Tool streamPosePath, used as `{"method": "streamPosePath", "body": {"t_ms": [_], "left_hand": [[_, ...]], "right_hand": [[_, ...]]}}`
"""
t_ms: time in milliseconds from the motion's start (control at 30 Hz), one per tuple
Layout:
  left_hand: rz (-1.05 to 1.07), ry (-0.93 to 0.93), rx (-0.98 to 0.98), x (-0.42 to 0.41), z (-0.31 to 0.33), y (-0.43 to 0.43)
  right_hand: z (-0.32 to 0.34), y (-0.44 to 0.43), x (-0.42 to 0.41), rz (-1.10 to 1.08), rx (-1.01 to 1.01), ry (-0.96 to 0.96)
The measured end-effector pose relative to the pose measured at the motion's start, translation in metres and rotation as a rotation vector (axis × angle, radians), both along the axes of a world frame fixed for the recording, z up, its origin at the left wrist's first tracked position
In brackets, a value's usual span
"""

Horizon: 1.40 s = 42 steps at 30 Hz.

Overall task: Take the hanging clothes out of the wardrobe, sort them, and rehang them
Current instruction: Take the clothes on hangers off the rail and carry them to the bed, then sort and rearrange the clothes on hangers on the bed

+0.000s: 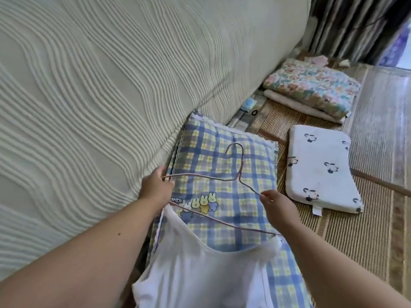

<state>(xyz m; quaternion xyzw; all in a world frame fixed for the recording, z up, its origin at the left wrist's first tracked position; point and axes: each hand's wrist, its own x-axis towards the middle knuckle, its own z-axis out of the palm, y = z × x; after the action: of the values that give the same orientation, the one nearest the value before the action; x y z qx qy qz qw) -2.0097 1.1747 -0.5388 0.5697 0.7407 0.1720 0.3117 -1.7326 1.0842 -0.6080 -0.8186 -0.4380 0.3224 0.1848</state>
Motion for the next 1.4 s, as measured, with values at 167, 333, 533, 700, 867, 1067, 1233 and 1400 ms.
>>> {"method": "streamPosePath", "body": {"t_ms": [167, 333, 533, 700, 867, 1067, 1233, 1400], "left_hand": [[-0.159, 0.122, -0.111, 0.000, -0.017, -0.029], [-0.479, 0.119, -0.112, 0.010, -0.005, -0.113], [-0.664, 0.080, -0.075, 0.025, 0.057, -0.226], [-0.782, 0.129, 0.054, 0.040, 0.123, -0.338], [-0.992, 0.125, 0.122, 0.078, 0.164, -0.459], [-1.285, 0.059, 0.087, 0.150, 0.184, -0.606], [-1.444, 0.008, 0.077, 0.219, 0.201, -0.702], [-1.567, -0.010, 0.072, 0.302, 0.206, -0.781]], "right_hand": [[-0.003, -0.018, -0.020, 0.127, -0.007, -0.077], [0.022, -0.091, -0.040, 0.282, -0.023, -0.237], [0.087, -0.216, -0.037, 0.288, -0.039, -0.304], [0.160, -0.351, -0.033, 0.244, 0.016, -0.330], [0.213, -0.503, -0.021, 0.129, 0.056, -0.377], [0.246, -0.683, 0.015, -0.121, -0.064, -0.400], [0.263, -0.808, 0.058, -0.401, -0.166, -0.382], [0.261, -0.916, 0.109, -0.674, -0.203, -0.323]]}}
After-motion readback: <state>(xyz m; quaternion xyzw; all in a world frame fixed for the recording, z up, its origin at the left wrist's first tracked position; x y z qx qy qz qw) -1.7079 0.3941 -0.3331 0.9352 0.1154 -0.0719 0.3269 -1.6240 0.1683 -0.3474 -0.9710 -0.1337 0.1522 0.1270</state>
